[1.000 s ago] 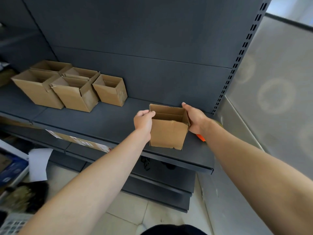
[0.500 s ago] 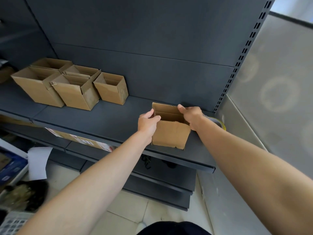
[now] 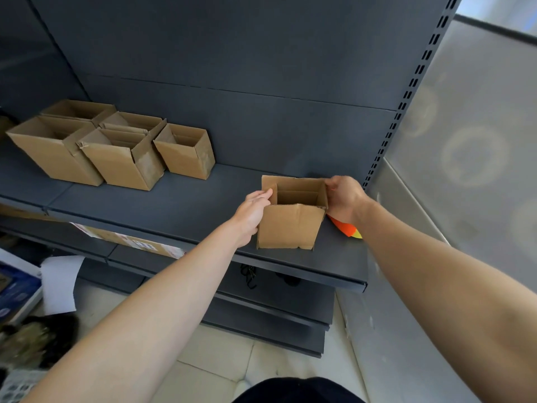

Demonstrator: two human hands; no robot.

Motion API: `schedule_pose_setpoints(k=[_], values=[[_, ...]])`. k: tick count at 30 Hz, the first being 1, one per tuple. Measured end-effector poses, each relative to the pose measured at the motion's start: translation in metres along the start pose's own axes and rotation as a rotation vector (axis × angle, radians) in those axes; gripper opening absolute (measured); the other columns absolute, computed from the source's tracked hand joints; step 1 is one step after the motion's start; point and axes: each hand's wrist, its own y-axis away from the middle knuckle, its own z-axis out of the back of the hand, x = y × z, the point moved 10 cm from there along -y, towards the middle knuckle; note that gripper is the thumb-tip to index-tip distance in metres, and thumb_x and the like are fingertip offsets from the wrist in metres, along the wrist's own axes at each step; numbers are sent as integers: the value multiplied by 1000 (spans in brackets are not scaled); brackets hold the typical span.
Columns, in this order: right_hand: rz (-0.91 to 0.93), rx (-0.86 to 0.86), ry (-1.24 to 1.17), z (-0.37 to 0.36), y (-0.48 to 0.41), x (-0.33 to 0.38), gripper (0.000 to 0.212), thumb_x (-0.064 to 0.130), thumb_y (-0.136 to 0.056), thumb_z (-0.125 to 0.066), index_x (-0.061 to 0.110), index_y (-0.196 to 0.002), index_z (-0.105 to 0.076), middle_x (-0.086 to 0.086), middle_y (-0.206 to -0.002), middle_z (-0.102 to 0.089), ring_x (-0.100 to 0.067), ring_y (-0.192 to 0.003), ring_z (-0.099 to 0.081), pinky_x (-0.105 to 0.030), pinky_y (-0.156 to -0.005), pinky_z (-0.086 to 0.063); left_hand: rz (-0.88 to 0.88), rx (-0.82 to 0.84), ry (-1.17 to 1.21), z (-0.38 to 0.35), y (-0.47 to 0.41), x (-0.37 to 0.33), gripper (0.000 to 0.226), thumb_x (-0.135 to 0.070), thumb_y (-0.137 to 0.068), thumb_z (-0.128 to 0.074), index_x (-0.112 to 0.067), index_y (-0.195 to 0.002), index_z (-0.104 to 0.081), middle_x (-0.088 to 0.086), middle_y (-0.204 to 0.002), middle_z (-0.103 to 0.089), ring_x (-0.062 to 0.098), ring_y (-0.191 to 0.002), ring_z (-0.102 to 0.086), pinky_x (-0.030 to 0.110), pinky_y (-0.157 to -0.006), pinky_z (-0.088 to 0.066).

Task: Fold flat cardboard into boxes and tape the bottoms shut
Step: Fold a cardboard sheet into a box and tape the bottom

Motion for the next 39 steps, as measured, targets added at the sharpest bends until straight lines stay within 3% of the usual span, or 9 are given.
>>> schedule_pose_setpoints(k=[2,5,9,14,23,27,31,36,39], values=[[-7,45,1,4,-1,-7,38,8,-99,-34,-4,-129,-52,-20,-127,-59,-33,-109,-60,-41,-92,-50,5,15,-3,-1,-1,-1,46,-33,-101,-45,-27,-145,-33,-3,-133,-42,14,-113,-39,36,-93,-29],[3,118,19,-1,1,-7,37,10,-102,-34,2,-135,-49,-17,-132,-57,-29,-114,-56,-36,-93,-48,27,43,-15,-2,-4,1,49,-37,-99,-47,-28,-145,-31,-3,-125,-42,13,-112,-38,38,-96,-28],[-15,132,17,0,-3,-10,38,15,-101,-44,10,-138,-48,-11,-130,-59,-24,-108,-60,-33,-88,-49,45,81,-30,-3,-7,5,53,-43,-96,-50,-29,-144,-32,-1,-135,-40,14,-115,-36,42,-103,-26],[-37,139,-1,5,-7,-12,39,15,-97,-52,11,-136,-49,-10,-127,-61,-23,-107,-62,-35,-93,-50,14,77,-56,-4,-9,3,51,-31,-95,-56,-30,-143,-39,-9,-131,-33,13,-117,-32,52,-113,-16],[-32,130,168,-1,-14,-10,42,15,-94,-59,13,-135,-50,-2,-118,-62,-18,-106,-60,-33,-99,-47,31,72,-29,-10,-15,4,52,-26,-90,-57,-30,-139,-39,-6,-111,-48,14,-101,-47,50,-111,-29],[34,29,315,-1,-23,-7,50,20,-87,-69,14,-134,-52,-1,-115,-63,-16,-100,-61,-32,-93,-50,-14,75,-20,-11,-16,4,55,-28,-90,-59,-32,-140,-39,-5,-130,-43,16,-113,-44,50,-112,-27],[66,-75,393,6,-27,-12,49,22,-80,-77,11,-124,-60,-2,-110,-68,-19,-100,-65,-35,-97,-51,-46,145,-13,-12,-17,9,63,-45,-91,-58,-34,-146,-32,-10,-154,-21,19,-141,-23,54,-117,-12],[37,-119,428,12,-33,-24,52,21,-78,-78,14,-126,-59,-5,-115,-67,-23,-109,-63,-37,-99,-49,-90,242,-9,-14,-12,10,97,-65,-61,-68,-33,-146,-34,-20,-154,-15,17,-144,-18,54,-117,-15],[36,-88,408,7,-28,-19,32,13,-91,-64,12,-123,-61,-4,-108,-67,-19,-102,-63,-35,-97,-51,-130,165,-44,-9,-14,6,85,-57,-67,-68,-30,-144,-40,-21,-151,-20,16,-141,-24,53,-116,-21]])
